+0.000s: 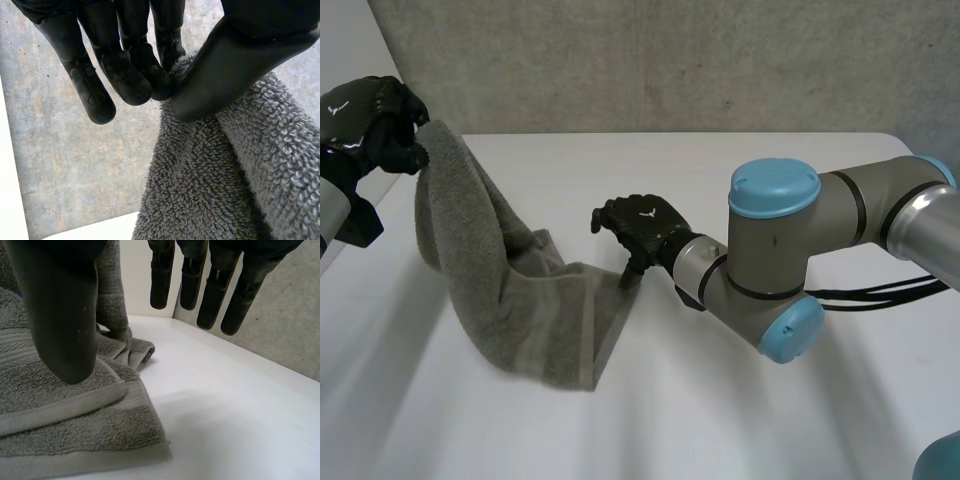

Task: Fold the towel.

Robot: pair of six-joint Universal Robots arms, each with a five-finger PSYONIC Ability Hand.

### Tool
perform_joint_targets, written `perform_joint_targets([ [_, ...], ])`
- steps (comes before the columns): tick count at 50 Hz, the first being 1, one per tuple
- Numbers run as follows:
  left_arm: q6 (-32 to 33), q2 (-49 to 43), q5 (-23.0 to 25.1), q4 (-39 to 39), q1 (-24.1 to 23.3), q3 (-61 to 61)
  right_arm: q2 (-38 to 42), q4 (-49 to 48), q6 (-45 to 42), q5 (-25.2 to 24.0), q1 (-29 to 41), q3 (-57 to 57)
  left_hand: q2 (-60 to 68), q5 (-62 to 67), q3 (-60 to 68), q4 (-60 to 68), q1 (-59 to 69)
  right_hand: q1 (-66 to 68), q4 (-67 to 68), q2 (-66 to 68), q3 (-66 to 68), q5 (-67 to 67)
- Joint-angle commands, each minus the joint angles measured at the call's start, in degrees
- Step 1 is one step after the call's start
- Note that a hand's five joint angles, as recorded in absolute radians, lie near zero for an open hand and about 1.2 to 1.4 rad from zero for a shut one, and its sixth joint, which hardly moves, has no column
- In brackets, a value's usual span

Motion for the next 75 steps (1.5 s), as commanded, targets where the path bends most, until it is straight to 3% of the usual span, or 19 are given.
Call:
perform_joint_targets([
  [1,-0.04,0.28,-0.04,0.0,-0.09,-0.39,3.2,3.04,0.22,-0.72,0.07,-5.44,0.21,-0.26,-0.19,-0.13,3.7,0.38,0.81,0.4,0.48,0.45],
  [7,-0.04,1.51,0.14,0.0,-0.09,-1.09,9.37,10.43,0.3,-1.07,1.03,-14.95,0.21,-0.26,-0.19,-0.13,3.7,0.38,0.81,0.4,0.48,0.45],
  [12,-0.04,1.78,0.05,0.0,-0.26,-1.53,20.5,20.78,0.65,-2.56,3.75,-32.22,0.21,-0.26,-0.19,-0.13,3.7,0.38,0.81,0.4,0.48,0.45],
  [17,0.05,1.95,0.14,0.09,-1.4,-1.88,26.84,25.11,2.4,-2.39,4.46,-43.49,0.21,-0.26,-0.19,-0.13,3.7,0.38,0.81,0.4,0.48,0.45],
  [31,-0.04,3.18,0.14,0.09,-1.84,-2.85,30.55,24.06,4.08,0.25,6.92,-46.68,0.21,-0.26,-0.19,-0.13,3.7,0.55,0.98,0.56,0.65,0.62],
  [42,-0.04,3.98,0.22,0.18,-2.28,-3.2,30.81,24.06,4.08,0.51,7.01,-46.68,0.21,-0.26,-0.19,-0.13,3.7,15.35,15.78,15.37,15.45,15.42],
  [54,-0.04,3.98,0.22,0.44,-2.28,-3.64,30.02,24.06,3.82,0.86,7.45,-47.03,0.21,-0.26,-0.19,-0.13,3.7,54.11,54.54,54.12,54.21,54.18],
  [67,-0.04,4.77,0.22,0.35,-2.55,-3.73,19.56,25.64,2.5,4.47,6.04,-46.59,0.21,-0.26,-0.19,-0.13,3.7,54.15,54.58,54.16,54.25,54.22],
  [75,0.14,5.03,0.14,0.0,-2.81,-3.99,10.24,34.87,-6.55,4.47,-0.9,-41.58,0.21,-0.26,-0.19,-0.13,3.7,54.15,54.58,54.16,54.25,54.22],
])
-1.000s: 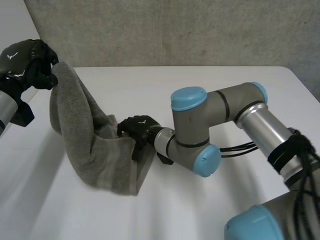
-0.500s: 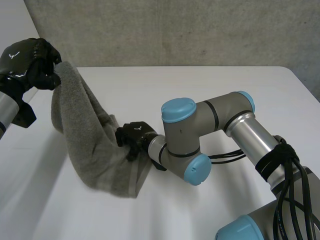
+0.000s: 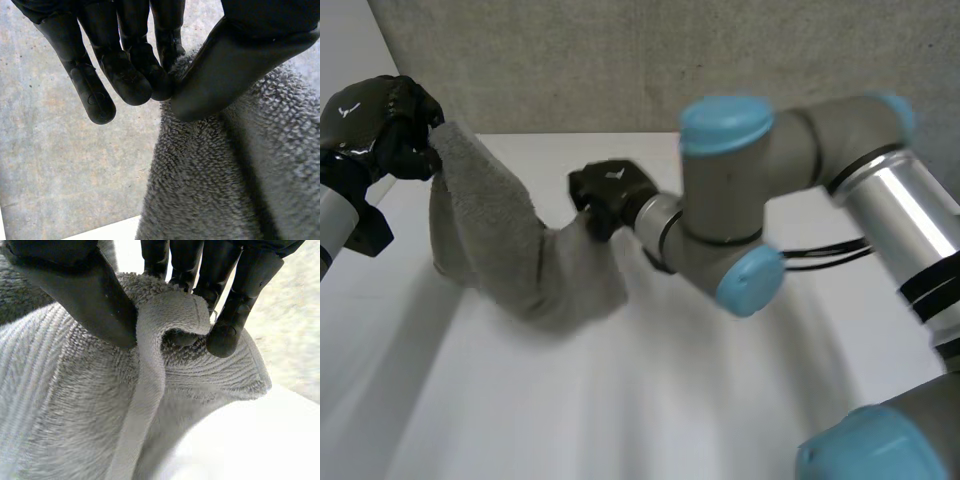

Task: Fold the towel.

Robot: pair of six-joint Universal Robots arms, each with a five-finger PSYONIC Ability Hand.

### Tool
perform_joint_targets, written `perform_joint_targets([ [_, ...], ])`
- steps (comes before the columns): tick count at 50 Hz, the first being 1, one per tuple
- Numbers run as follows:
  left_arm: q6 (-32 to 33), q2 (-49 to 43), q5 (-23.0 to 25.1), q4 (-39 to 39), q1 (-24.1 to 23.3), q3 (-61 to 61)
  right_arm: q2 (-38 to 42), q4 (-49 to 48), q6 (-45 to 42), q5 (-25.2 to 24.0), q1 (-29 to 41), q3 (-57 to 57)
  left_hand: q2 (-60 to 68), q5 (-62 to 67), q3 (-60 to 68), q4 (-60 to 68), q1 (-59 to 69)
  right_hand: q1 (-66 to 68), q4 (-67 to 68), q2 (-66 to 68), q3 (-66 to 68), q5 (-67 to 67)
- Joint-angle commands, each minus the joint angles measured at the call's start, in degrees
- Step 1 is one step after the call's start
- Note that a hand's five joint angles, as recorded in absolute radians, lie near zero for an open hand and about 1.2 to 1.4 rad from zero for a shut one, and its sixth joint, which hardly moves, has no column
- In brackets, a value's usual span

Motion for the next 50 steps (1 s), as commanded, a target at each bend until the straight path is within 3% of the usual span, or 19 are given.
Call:
perform_joint_targets([
  [1,0.33,0.07,-0.02,-0.23,-0.54,-0.44,-8.16,8.15,-9.05,0.13,-6.24,5.7,0.21,-0.26,-0.19,-0.13,3.7,6.61,3.49,6.27,3.94,5.17],
  [15,3.14,-5.21,-0.2,-4.09,-8.63,-0.88,-24.08,10.62,-19.7,-0.05,-14.61,28.57,0.21,-0.26,-0.19,-0.13,3.7,6.61,3.49,6.27,3.94,5.17],
  [20,10.35,-8.72,-0.46,-7.79,-11.88,-1.23,-27.95,10.27,-23.84,-0.13,-15.66,36.13,0.21,-0.26,-0.19,-0.13,3.7,6.61,3.49,6.27,3.94,5.17],
  [22,15.86,-12.57,-0.81,-9.88,-16.69,-1.15,-29.44,9.92,-26.63,0.04,-15.66,40.07,0.21,-0.26,-0.19,-0.13,3.7,6.61,3.49,6.27,3.94,5.17],
  [25,18.17,-14.61,-0.99,-11.04,-19.36,-0.88,-29.62,9.66,-28.05,0.13,-15.66,41.58,0.21,-0.26,-0.19,-0.13,3.7,6.61,3.49,6.27,3.94,5.17],
  [27,22.02,-18.55,-3.61,-12.18,-22.16,0.34,-29.71,8.69,-30.68,1.61,-15.66,43.33,0.21,-0.26,-0.19,-0.13,3.7,6.61,3.49,6.27,3.94,5.17],
  [31,24.23,-21.38,-8.29,-12.18,-22.26,3.51,-29.62,6.4,-32.98,4.7,-15.66,43.25,0.21,-0.26,-0.19,-0.13,3.7,6.61,3.49,6.27,3.94,5.17],
  [33,25.46,-22.35,-13.1,-12.35,-22.17,9.19,-29.62,1.86,-34.73,7.59,-15.83,42.02,0.21,-0.26,-0.19,-0.13,3.7,6.61,3.49,6.27,3.94,5.17],
  [37,25.47,-22.44,-16.18,-12.36,-21.91,16.48,-29.62,-5.16,-35.7,8.39,-15.84,38.78,0.21,-0.26,-0.19,-0.13,3.7,6.61,3.49,6.27,3.94,5.17],
  [39,25.2,-22.44,-16.99,-12.36,-21.82,20.56,-29.79,-9.59,-35.44,8.13,-15.75,37.62,0.21,-0.26,-0.19,-0.13,3.7,6.61,3.49,6.27,3.94,5.17],
  [41,24.85,-21.65,-17.95,-12.44,-21.73,28.09,-30.06,-20.08,-34.82,6.38,-15.66,37.18,0.21,-0.26,-0.19,-0.13,3.7,6.61,3.49,6.27,3.94,5.17],
  [42,24.85,-21.64,-17.95,-12.44,-21.73,28.12,-30.06,-20.14,-34.82,6.37,-15.66,37.18,0.21,-0.26,-0.19,-0.13,3.7,6.61,3.49,6.27,3.94,5.17],
  [44,24.67,-21.38,-18.39,-12.09,-22.69,34.16,-31.19,-30.72,-33.6,4.36,-15.4,39.1,0.21,-0.26,-0.19,-0.13,3.7,6.61,3.49,6.27,3.94,5.17],
  [50,23.62,-17.78,-21.29,-12.0,-24.28,37.44,-36.12,-40.71,-31.04,3.38,-15.84,42.37,0.21,-0.26,-0.19,-0.13,3.7,6.61,3.49,6.27,3.94,5.17],
])
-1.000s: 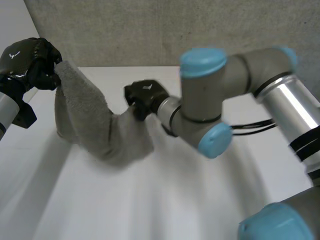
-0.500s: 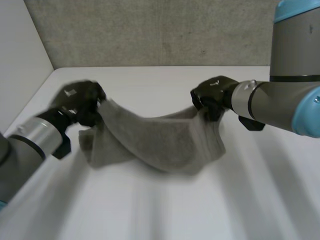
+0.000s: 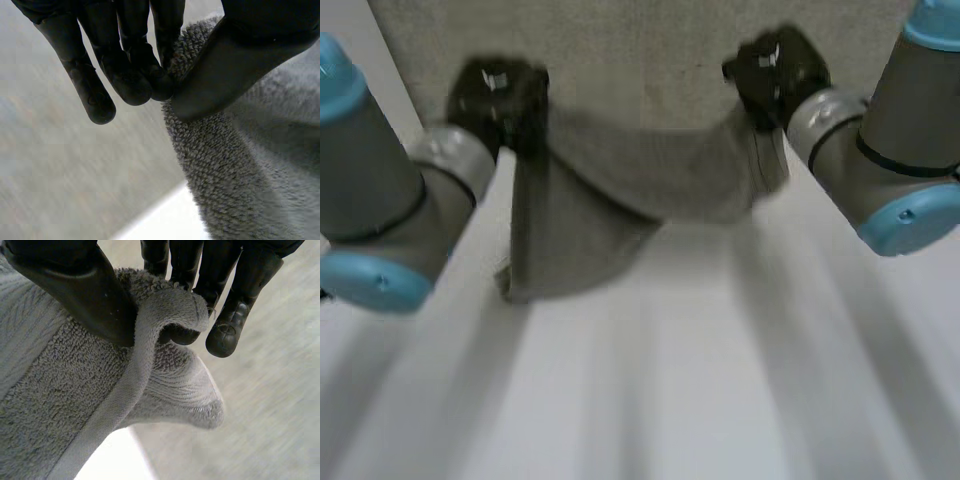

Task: Fold the towel.

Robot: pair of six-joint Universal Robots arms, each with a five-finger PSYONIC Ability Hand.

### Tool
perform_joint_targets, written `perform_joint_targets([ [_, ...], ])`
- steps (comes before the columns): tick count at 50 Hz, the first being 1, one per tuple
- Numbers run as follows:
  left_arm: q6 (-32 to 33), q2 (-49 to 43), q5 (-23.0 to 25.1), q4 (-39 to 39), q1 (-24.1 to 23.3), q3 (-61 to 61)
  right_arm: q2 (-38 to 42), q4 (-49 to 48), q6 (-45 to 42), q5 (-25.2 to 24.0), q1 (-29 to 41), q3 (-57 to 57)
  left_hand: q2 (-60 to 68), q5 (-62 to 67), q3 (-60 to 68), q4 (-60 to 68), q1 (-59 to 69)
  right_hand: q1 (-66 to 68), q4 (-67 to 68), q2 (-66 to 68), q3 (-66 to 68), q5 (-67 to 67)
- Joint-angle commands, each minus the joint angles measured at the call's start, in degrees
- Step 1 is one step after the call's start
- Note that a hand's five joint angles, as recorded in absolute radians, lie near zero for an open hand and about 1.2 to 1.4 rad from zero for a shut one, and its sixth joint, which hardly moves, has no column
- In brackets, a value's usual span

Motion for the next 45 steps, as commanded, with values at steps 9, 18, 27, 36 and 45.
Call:
perform_joint_targets([
  [9,-0.69,8.28,-3.97,3.35,-7.02,-10.54,-5.01,-7.15,3.79,-8.04,-1.29,6.68,0.21,-0.26,-0.19,-0.12,3.7,6.38,3.5,5.71,3.57,4.9],
  [18,-0.43,3.3,-3.71,13.55,-12.54,-33.07,2.11,16.77,-13.67,-19.06,-8.41,11.42,0.21,-0.26,-0.19,-0.12,3.7,6.38,3.5,5.71,3.57,4.9],
  [27,-0.51,0.29,-3.62,11.89,-17.75,-34.06,1.5,19.61,-15.64,-17.48,-12.02,14.51,0.21,-0.26,-0.19,-0.12,3.7,6.38,3.5,5.71,3.57,4.9],
  [36,-0.6,6.0,-1.17,0.92,-18.89,-29.58,-0.78,19.61,-14.23,-16.6,-13.42,16.61,-66.39,-66.87,-66.8,-66.73,-62.91,6.38,3.5,5.71,3.57,4.9],
  [45,-0.34,11.19,-0.02,-1.92,-16.36,-25.89,-2.54,14.79,-13.71,-16.34,-13.51,21.88,-69.74,-70.22,-70.14,-70.08,-66.25,6.38,3.5,5.71,3.57,4.9],
])
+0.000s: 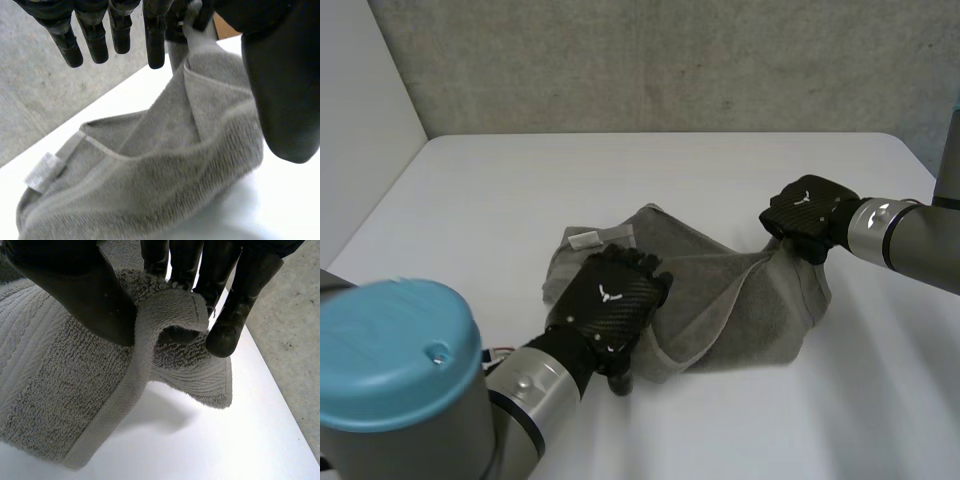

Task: Fold the towel.

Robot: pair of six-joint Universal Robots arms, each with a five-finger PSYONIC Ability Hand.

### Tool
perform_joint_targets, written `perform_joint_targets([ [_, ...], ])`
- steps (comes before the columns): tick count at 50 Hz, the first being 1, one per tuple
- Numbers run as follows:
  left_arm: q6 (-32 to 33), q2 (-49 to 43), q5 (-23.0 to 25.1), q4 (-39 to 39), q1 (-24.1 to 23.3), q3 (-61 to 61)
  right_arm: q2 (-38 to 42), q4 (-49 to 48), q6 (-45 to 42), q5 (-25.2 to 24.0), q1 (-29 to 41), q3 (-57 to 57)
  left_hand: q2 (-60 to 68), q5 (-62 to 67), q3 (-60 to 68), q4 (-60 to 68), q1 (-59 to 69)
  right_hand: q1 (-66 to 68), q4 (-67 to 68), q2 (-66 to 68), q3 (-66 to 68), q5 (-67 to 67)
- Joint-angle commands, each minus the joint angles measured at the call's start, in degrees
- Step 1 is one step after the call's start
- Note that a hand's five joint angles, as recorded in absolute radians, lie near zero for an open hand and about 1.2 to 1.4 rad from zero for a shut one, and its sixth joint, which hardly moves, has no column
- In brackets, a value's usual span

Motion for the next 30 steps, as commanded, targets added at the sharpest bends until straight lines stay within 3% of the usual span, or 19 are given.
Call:
perform_joint_targets([
  [1,0.17,3.62,0.64,-1.52,2.58,2.86,-1.25,-4.39,0.48,0.17,0.02,4.18,-0.85,-1.93,-0.93,-0.91,-1.02,6.38,3.49,4.59,3.35,4.89],
  [5,0.96,2.74,1.16,-0.3,9.06,6.45,-1.42,-8.42,2.41,1.48,0.11,6.37,-0.68,-1.76,-0.76,-0.74,-0.85,6.38,3.49,4.59,3.35,4.89],
  [11,4.03,-5.67,3.61,3.66,12.94,12.42,-1.42,-9.75,3.21,2.01,0.28,7.87,0.33,-0.76,0.24,0.27,0.16,6.38,3.49,4.59,3.35,4.89],
  [21,11.85,-22.03,11.0,1.83,14.62,27.71,-1.16,-10.45,3.21,1.93,0.9,10.24,2.35,1.26,2.26,2.29,2.18,6.38,3.49,4.59,3.35,4.89],
  [30,13.27,-32.05,19.0,-4.94,14.71,41.95,-0.37,-11.51,3.12,1.93,0.99,11.56,2.01,0.93,1.93,1.95,1.84,6.38,3.49,4.59,3.35,4.89],
])
